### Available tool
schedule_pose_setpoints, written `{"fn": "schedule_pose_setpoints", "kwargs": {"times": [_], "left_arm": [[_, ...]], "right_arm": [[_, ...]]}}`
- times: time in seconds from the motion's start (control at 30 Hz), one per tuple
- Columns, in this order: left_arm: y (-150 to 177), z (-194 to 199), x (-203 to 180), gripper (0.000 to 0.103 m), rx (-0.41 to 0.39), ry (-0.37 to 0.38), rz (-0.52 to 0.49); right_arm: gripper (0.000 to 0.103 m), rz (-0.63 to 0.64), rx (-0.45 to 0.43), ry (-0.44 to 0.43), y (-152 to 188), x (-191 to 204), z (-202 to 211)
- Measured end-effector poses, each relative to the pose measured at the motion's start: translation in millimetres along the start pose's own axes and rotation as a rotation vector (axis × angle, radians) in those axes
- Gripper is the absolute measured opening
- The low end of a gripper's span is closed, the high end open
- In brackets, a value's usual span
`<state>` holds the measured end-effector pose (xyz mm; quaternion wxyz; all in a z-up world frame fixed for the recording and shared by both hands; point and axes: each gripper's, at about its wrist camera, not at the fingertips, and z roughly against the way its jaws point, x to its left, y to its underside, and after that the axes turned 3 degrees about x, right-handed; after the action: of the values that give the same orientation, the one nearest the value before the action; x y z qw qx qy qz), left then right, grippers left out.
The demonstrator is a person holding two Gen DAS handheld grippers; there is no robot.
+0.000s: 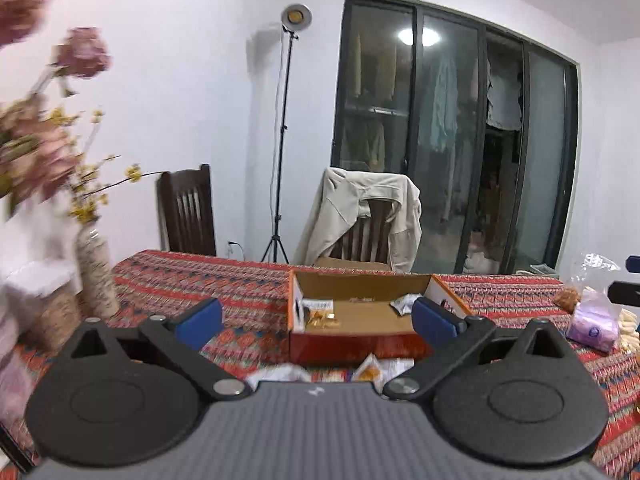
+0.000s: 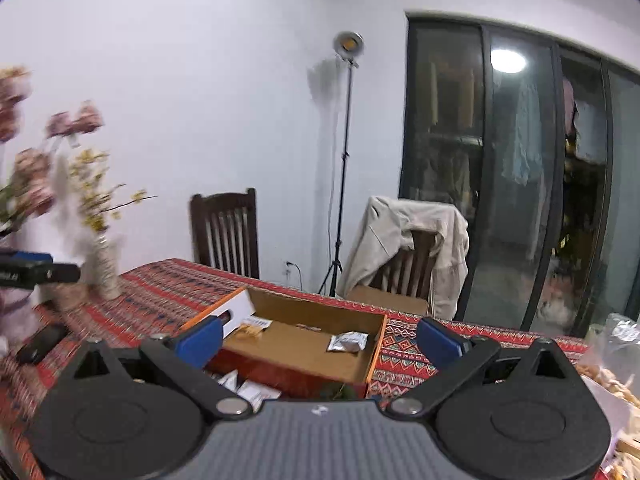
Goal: Organize snacks
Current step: 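Carry both packets into the orange box and open both tools, then move both tools back toward the snack pile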
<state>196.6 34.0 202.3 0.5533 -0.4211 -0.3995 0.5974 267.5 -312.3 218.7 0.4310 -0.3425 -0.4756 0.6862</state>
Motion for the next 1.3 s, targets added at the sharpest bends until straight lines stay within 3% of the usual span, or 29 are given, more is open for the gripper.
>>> {"fn": "schedule_pose_setpoints", "kwargs": {"times": [0.23,0.4,0.7,0.97,1.17,1.3], "left_arm": [[83.6,59.6,3.8,0.103,-0.014,-0.078,0.044],[137.3,71.5,-1.7,0.103,0.011,-0.114,-0.036],[199.2,86.6,-7.7,0.103,0.002,-0.051,-0.078],[216.2,75.2,-6.2,0.103,0.052,-0.037,-0.088],[206.2,52.4,-12.3,0.103,0.064,-0.023,-0.109],[189.7,27.1,-15.5,0.103,0.075,-0.024,-0.104]], "right_arm": [[0.103,0.068,-0.034,0.011,79.2,46.2,70.5],[0.103,0.078,-0.052,0.004,146.5,68.2,87.7],[0.103,-0.005,0.019,-0.037,223.9,100.9,94.4],[0.103,-0.027,0.085,0.007,256.2,114.0,89.7],[0.103,-0.031,0.054,0.029,245.7,110.9,72.0],[0.103,-0.073,0.081,0.049,229.7,98.9,47.0]]}}
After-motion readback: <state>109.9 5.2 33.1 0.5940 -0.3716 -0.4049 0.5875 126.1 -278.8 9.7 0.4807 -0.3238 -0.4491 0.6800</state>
